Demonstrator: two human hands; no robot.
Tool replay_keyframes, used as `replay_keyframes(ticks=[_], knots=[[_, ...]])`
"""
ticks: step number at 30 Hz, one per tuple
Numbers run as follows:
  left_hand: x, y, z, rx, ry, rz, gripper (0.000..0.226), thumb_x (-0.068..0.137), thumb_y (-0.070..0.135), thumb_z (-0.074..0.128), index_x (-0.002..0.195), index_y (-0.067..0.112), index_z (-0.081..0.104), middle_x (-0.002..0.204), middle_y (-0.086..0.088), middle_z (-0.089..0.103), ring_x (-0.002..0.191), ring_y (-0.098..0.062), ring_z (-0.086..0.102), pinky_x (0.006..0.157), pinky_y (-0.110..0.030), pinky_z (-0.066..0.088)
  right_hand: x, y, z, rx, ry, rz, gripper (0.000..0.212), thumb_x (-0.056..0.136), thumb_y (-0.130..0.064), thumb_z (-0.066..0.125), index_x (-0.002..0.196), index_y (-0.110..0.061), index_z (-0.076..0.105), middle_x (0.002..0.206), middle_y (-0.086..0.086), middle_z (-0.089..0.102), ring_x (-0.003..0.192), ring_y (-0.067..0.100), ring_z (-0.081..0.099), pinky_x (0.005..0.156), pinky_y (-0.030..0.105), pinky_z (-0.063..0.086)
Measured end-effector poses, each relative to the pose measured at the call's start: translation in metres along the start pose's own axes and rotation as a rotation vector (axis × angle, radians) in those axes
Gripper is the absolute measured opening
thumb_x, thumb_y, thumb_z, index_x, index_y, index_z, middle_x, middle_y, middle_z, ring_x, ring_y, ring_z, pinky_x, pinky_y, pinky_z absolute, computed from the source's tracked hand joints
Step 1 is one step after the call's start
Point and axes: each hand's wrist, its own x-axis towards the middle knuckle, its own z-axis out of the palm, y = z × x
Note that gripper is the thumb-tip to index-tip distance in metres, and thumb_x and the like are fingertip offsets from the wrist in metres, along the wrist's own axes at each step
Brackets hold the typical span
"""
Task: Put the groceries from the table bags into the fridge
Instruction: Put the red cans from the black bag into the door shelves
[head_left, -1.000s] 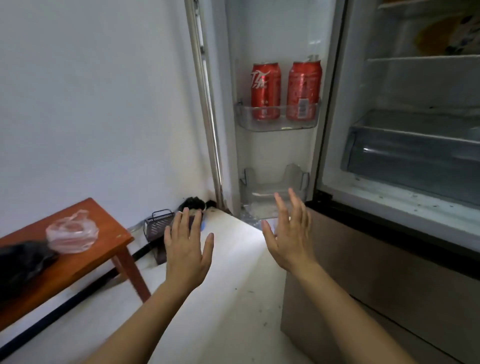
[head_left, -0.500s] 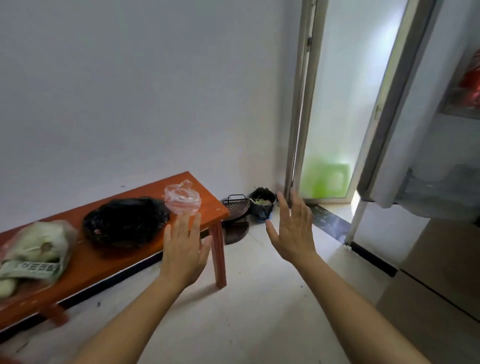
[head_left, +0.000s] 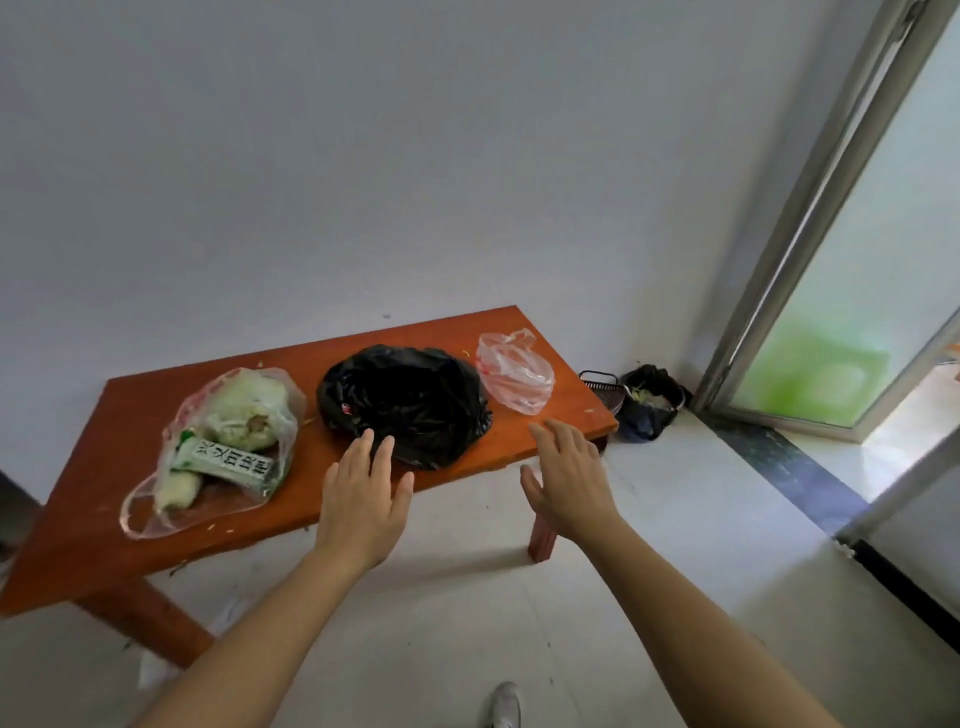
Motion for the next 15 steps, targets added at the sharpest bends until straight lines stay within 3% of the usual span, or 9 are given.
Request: replay_keyframes(ticks=[9,15], knots=[[0.152,-0.104,0.035,0.136,-0.234,-0.054,0.061,0.103,0.048,0.03,0.155,0.015,0.025,0.164,-0.01,0.018,0.151,-0.026,0.015,0.12,-0.043,0.023,0.175,-0.037,0.117,0.2,-0.238,-0.057,0.045,0.101,-0.027,0.047,0.145,-0.02,0.046,0.141,0.002,0.049,0.127,0.025,0.048,0.093,0.036,0.05],[0.248,-0.149,0.054,0.124,-0.363,-0.037,0.057,0.104,0.044,0.036,0.154,0.017,0.03,0.162,-0.005,0.022,0.15,-0.022,0.018,0.118,-0.042,0.029,0.279,-0.055,0.168,0.345,-0.418,-0.023,0.043,0.104,-0.022,0.041,0.146,-0.018,0.045,0.144,0.006,0.045,0.127,0.028,0.048,0.089,0.037,0.049]])
